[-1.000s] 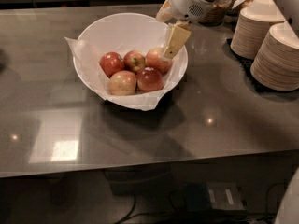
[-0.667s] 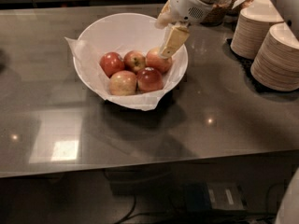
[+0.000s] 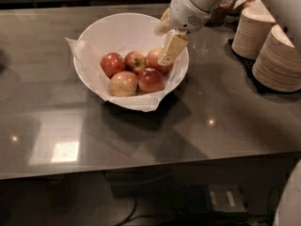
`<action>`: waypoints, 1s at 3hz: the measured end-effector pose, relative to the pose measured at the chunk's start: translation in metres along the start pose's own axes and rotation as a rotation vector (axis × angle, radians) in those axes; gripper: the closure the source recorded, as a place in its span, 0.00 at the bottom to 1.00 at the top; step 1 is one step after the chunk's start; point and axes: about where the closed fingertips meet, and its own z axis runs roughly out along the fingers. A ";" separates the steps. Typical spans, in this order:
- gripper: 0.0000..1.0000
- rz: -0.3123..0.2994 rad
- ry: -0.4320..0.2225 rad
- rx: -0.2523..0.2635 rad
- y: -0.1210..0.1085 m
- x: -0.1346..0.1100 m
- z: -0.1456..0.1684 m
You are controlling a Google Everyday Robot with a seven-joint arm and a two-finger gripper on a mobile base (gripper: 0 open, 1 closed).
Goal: Pick apple from white bowl
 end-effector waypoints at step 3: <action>0.35 0.029 -0.009 -0.076 0.003 0.013 0.035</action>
Offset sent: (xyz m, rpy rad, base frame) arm 0.0075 0.0054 -0.0365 0.0050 0.0884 0.0177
